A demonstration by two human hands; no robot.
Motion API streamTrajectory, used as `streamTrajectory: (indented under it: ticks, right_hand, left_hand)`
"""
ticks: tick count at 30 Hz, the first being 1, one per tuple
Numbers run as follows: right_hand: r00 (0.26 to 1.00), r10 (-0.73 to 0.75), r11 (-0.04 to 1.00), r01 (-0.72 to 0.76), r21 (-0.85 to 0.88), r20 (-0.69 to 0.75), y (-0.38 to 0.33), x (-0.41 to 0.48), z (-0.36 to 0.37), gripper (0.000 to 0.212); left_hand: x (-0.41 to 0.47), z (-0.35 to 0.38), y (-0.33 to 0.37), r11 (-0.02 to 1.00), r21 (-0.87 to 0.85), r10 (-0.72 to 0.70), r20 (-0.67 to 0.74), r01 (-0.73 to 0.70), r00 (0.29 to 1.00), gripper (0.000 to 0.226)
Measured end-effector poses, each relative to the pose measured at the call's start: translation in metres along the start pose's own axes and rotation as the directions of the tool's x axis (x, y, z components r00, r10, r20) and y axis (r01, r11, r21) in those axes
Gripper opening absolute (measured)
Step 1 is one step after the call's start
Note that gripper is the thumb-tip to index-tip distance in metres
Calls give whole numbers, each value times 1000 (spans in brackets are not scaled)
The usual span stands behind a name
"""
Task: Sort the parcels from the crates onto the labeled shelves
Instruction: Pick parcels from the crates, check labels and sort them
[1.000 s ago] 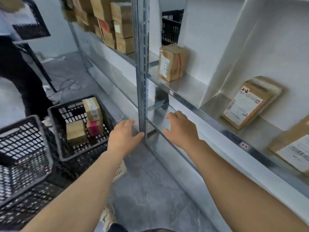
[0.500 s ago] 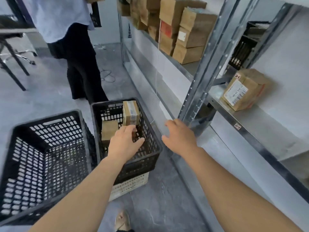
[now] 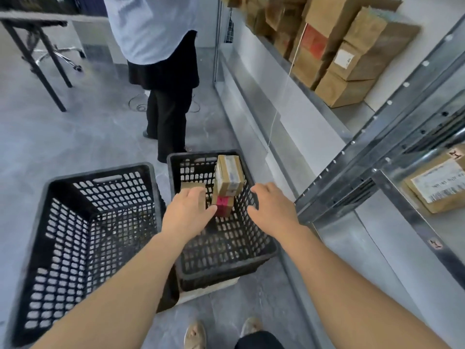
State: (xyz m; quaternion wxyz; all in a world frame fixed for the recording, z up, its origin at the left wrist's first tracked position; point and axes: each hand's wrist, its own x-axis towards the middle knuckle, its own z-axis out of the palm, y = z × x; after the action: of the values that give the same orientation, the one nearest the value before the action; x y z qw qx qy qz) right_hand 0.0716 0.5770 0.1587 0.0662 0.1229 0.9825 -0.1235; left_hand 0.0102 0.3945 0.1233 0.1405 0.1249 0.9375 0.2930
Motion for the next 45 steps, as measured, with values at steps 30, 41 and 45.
streamTrajectory:
  ticks: [30,41,45]
  right_hand:
    - [951,-5,991,-37,132,308,94,274,170,68]
    - [926,88,939,-200,280,367,98,307,213,72]
    - [910,47,904,-215,371,412,92,295,210,75]
  left_hand:
    - [277,174,-32,940,-108,-301,179,322,937,66]
    - [302,211,-53,782,-412,-339,349,468,873,51]
    - [282,194,-67,717,-468,-410,317,517,855,50]
